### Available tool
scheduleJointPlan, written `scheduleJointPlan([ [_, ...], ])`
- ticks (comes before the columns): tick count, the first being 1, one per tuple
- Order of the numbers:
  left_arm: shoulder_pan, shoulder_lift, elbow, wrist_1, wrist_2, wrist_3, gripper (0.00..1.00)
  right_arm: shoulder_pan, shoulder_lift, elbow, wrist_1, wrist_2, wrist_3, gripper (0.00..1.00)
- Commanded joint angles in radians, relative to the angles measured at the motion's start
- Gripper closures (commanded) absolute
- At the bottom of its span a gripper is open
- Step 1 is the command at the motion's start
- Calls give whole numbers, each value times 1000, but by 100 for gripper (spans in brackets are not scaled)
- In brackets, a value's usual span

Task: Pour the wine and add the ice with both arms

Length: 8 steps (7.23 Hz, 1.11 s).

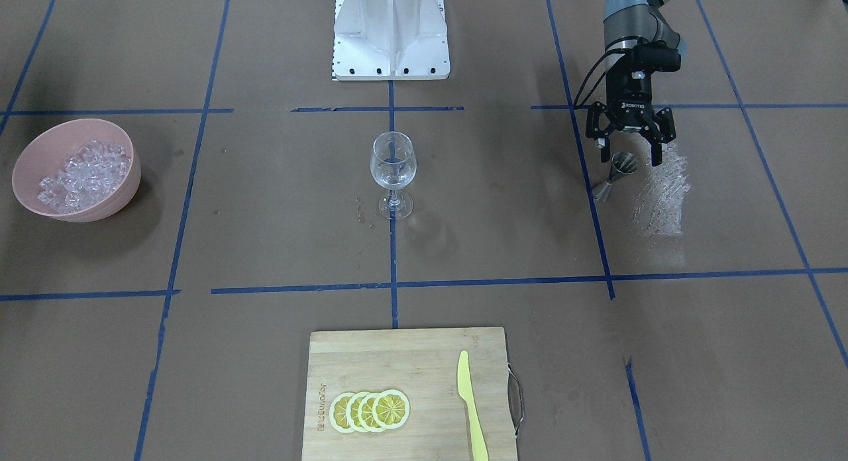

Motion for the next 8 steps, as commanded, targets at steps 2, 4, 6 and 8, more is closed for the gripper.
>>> scheduleJointPlan([
  [2,-159,20,-1,-125,-241,221,1,0,0,1,0,0,0,0],
  [4,-394,20,0,-70,-577,344,0,0,3,1,0,-2,-3,0],
  [6,-662,5,-1,117,-929,483,0,0,5,-1,0,-2,-3,0],
  [8,-908,-59,-9,343,-1156,783,0,0,6,3,0,-2,-3,0],
])
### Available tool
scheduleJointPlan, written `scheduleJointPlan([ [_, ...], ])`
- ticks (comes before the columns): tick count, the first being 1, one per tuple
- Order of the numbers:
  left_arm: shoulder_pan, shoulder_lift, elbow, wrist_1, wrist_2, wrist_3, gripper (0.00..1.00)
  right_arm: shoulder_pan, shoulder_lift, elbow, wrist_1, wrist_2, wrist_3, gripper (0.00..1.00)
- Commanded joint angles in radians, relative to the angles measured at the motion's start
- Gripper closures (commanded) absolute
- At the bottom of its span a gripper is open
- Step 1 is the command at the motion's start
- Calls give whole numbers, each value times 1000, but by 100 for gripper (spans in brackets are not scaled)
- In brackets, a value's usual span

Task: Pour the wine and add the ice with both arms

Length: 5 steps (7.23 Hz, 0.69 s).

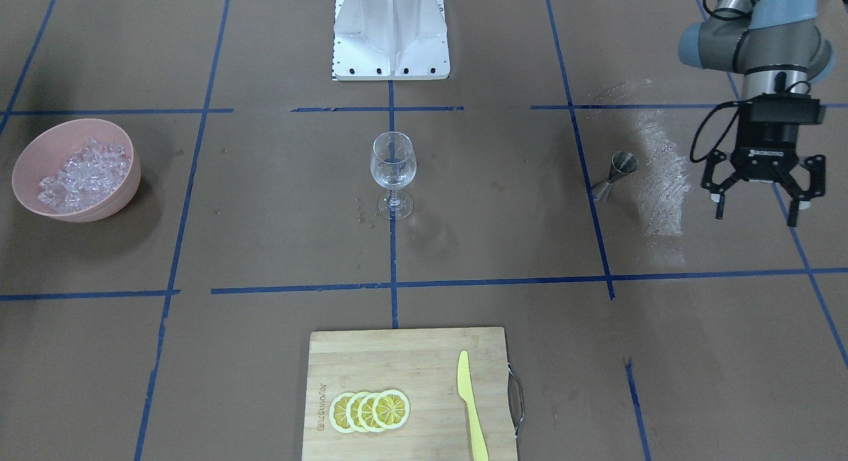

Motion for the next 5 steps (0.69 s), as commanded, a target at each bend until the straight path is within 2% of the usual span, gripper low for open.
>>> scheduleJointPlan([
  [1,-294,-81,-7,294,-323,291,0,0,1,2,0,-2,-1,0],
  [2,-404,-92,-6,416,-473,373,0,0,1,2,2,-2,-1,0],
  [3,-509,-93,-4,535,-617,374,0,0,1,2,2,-2,-1,0],
  [4,-557,-75,10,635,-704,375,0,0,1,3,2,0,-1,0],
  [5,-566,-45,10,774,-729,377,0,0,4,3,2,0,1,0],
])
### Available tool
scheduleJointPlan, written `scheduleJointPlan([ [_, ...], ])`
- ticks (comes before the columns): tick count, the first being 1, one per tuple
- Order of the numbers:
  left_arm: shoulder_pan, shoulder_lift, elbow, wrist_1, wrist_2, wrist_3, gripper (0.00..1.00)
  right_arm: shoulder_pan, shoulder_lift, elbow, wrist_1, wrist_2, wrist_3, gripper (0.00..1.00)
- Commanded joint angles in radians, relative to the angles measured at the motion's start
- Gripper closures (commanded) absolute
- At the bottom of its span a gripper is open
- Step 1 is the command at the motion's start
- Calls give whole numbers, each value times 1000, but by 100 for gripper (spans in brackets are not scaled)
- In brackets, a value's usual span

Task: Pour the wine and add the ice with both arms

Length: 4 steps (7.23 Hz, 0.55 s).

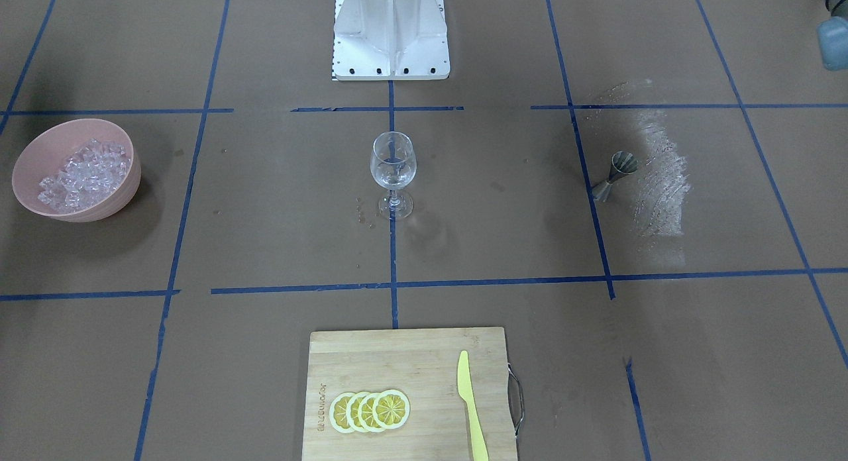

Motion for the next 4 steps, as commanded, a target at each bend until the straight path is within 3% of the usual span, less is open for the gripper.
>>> scheduleJointPlan([
  [1,-46,23,2,343,-133,10,0,0,7,7,0,1,4,0],
  [2,-60,29,-12,451,-194,15,0,0,7,37,2,2,16,0],
  [3,-79,69,-17,474,-272,15,0,-17,-2,91,2,5,80,0],
  [4,-81,88,-41,472,-279,12,0,-79,-18,146,2,-1,149,2],
])
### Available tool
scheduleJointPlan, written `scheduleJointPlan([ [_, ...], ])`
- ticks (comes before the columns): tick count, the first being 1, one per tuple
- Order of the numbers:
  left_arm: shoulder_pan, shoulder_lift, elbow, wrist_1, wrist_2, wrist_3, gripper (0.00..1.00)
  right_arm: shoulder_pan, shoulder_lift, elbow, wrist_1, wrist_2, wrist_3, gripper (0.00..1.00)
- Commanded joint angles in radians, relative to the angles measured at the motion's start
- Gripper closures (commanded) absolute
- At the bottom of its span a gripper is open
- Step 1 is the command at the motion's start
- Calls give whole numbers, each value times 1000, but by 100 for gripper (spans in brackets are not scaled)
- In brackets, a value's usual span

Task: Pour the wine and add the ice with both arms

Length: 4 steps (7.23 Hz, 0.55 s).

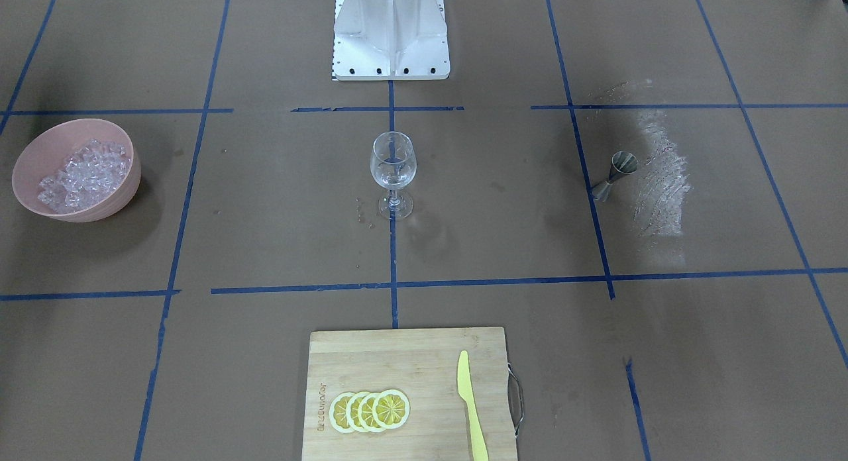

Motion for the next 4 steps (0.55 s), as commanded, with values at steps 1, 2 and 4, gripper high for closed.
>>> scheduleJointPlan([
  [1,-10,23,-29,27,-34,-2,0,-133,-19,99,37,-49,198,2],
  [2,-8,20,-31,26,-31,-2,0,-246,-60,102,213,-130,382,2],
  [4,-8,16,-31,26,-31,-2,0,-400,-132,102,382,-246,540,5],
])
